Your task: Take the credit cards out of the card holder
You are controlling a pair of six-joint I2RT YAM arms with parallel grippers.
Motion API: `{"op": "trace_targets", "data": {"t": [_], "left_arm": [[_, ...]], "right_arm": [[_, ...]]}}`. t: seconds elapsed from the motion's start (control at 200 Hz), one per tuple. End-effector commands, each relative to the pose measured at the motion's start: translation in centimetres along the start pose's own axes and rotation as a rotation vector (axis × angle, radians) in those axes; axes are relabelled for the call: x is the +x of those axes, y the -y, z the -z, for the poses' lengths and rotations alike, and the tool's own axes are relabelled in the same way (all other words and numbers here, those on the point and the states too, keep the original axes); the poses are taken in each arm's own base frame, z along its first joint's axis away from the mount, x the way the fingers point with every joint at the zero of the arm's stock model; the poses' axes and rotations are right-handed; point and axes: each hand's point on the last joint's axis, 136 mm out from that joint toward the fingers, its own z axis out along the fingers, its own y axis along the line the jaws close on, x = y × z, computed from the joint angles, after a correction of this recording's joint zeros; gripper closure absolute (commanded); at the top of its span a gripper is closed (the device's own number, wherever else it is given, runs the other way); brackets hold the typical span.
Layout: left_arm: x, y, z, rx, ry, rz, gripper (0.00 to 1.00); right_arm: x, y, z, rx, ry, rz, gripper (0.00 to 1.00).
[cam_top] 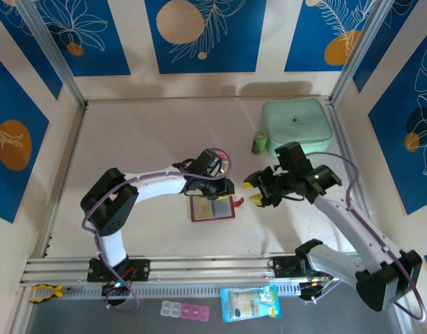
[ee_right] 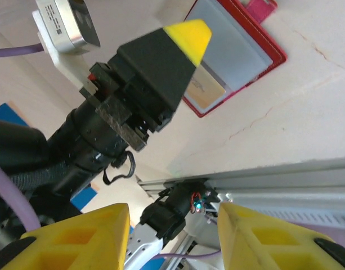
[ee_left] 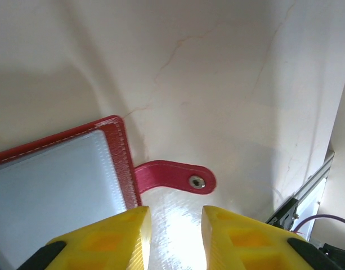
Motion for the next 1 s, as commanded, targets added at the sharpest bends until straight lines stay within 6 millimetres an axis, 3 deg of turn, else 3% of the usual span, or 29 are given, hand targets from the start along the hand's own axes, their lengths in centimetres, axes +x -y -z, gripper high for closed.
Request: {"op": "trace_targets", "data": {"t": [0.0, 0.235, 0.485, 0.675, 0.87, 0.995], "left_arm": [[0.6, 0.5, -0.4, -0.015, -0.049, -0.032, 0.69], [0.5, 0.0, 0.0, -0.044, -0.026, -0.034, 0.69], [1.2, -1.3, 0.2, -0.077, -0.029, -0.015, 0.7], [1.6, -2.6, 1.9, -0.14, 0.007, -0.022, 0.7], [2.1, -4.0, 3.4, -0.194, 0.035, -0.022, 0.69], [2.7, -5.9, 4.3, -0.259, 0.046, -0.015, 0.69]], "right_arm": [[1.4, 0.9, 1.8, -0.03, -0.044, -0.104, 0.54], [1.4, 0.4, 3.6, -0.133, -0.064, -0.126, 0.54], [1.3, -0.4, 3.5, -0.187, -0.095, -0.1, 0.54], [1.2, -1.5, 3.8, -0.223, -0.103, -0.071, 0.54], [0.9, -1.5, 4.0, -0.237, -0.1, -0.079, 0.55], [0.6, -1.5, 3.8, -0.24, -0.094, -0.071, 0.55]]}}
